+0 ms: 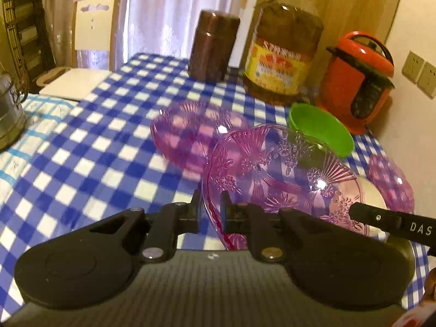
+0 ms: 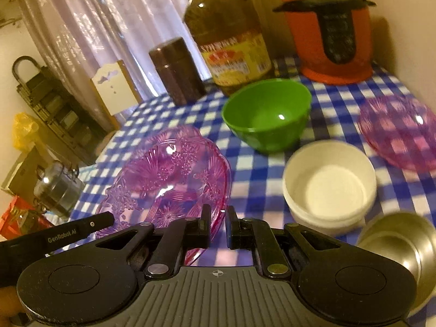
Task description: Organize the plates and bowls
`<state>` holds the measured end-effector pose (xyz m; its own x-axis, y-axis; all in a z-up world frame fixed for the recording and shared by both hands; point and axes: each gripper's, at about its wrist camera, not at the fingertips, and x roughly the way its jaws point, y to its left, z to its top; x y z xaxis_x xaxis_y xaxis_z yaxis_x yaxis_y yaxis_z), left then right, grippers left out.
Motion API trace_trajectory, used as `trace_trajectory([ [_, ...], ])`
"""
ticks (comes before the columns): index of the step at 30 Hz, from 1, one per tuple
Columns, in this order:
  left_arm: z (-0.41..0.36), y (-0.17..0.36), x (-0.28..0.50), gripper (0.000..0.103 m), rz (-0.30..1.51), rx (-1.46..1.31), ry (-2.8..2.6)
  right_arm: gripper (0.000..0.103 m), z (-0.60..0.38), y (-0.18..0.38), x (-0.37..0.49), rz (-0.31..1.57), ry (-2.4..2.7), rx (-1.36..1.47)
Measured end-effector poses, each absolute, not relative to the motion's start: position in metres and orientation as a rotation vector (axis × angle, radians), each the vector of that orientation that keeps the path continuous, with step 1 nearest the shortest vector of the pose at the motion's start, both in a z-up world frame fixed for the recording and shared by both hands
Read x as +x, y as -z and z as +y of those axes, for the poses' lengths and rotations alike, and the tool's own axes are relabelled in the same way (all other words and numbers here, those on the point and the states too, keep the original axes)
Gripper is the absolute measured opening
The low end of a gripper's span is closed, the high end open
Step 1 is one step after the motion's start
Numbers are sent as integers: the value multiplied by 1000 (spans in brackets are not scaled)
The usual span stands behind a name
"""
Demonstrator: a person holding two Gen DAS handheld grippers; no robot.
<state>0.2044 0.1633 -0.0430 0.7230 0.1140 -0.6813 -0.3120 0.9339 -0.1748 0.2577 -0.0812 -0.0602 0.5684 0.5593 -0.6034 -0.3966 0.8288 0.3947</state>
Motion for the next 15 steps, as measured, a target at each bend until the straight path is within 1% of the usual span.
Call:
trace_trajectory([
  [7,184,43,228,11,693,-300,-272,10,-55,55,286,752,-599,191],
  [15,213,51,256,11,672,-332,-325,10,-21,61,329,764,-628,176],
])
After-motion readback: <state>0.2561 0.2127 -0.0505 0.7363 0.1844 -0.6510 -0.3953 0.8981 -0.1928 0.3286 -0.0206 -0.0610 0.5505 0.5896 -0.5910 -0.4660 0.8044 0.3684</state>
